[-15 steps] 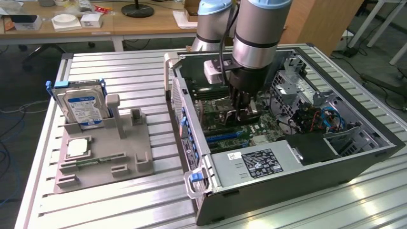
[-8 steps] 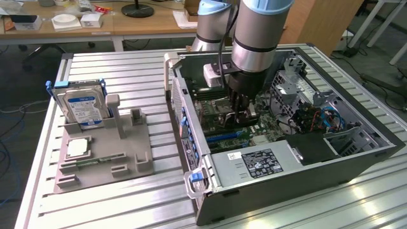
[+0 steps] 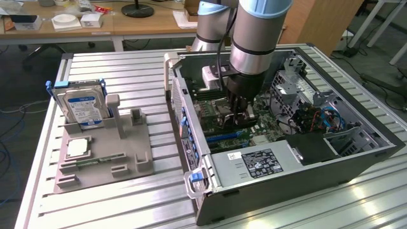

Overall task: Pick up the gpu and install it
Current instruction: 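Insert the gpu into the slot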

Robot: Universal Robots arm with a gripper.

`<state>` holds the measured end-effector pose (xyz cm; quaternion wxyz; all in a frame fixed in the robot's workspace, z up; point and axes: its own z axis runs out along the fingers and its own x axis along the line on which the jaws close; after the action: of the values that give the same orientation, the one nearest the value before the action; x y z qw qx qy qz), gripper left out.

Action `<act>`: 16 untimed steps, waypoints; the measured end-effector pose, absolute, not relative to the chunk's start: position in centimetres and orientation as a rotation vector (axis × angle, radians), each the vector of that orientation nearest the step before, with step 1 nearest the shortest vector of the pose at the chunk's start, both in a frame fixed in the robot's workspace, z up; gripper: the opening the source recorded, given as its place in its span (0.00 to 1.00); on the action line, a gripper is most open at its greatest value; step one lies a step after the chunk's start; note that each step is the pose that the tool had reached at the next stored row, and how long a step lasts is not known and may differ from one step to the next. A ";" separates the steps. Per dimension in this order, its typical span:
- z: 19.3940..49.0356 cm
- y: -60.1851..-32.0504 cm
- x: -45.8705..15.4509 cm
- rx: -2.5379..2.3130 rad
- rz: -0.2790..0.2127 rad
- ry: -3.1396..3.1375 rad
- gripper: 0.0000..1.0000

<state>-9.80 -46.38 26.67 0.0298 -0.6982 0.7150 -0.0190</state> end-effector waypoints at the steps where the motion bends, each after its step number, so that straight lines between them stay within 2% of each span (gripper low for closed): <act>1: 26.6 -46.4 -9.8 -2.153 -0.059 2.205 0.27; 16: 25.2 -46.4 -10.1 -2.153 -0.059 2.205 0.27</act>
<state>-10.08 -46.38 25.15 0.0297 -0.6982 0.7151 -0.0190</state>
